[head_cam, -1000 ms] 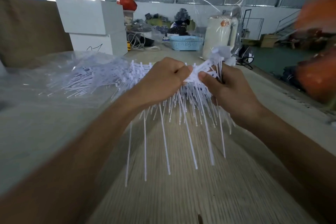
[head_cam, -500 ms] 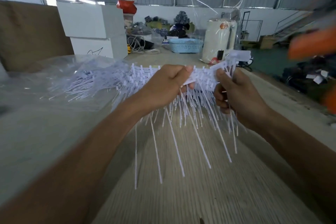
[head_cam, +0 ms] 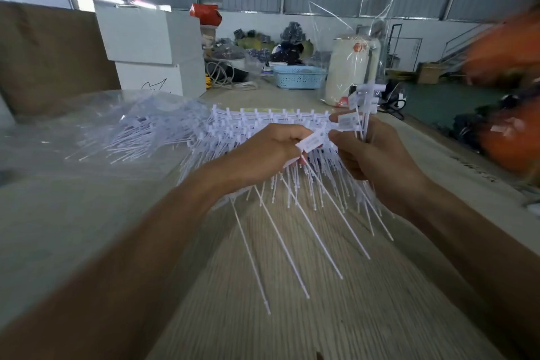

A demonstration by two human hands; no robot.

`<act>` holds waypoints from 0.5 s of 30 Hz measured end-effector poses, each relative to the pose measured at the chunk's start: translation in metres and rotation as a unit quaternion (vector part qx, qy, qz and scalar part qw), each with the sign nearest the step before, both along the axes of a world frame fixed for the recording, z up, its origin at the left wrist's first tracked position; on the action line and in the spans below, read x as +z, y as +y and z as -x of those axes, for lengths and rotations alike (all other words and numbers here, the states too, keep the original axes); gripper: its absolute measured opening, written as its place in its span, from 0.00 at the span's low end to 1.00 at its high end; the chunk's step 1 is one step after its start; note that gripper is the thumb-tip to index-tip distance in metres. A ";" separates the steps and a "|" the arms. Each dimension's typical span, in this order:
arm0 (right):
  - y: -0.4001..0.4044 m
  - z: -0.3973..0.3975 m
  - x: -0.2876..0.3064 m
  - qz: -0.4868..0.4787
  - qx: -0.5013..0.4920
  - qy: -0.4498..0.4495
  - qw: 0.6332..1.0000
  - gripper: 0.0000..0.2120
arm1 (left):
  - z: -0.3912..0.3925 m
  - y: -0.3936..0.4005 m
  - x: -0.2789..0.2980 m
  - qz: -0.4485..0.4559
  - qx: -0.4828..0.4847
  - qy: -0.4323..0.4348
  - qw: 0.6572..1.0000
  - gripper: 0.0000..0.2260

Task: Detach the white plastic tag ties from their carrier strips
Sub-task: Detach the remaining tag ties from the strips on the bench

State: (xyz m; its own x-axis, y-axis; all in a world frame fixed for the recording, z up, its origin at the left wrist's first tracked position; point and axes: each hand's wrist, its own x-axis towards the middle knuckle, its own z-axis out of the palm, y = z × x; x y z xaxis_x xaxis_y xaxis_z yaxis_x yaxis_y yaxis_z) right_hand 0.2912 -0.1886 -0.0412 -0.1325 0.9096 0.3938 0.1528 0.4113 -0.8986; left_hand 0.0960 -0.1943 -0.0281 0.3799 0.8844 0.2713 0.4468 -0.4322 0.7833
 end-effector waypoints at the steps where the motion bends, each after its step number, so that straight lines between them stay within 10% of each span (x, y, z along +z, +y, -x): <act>1: -0.001 0.000 0.000 0.002 -0.002 -0.002 1.000 0.05 | 0.000 0.000 0.000 -0.001 -0.004 0.005 1.000 0.14; 15: 0.006 -0.008 -0.003 0.050 0.001 0.032 0.998 0.19 | 0.004 0.006 -0.005 -0.089 -0.046 0.018 0.995 0.05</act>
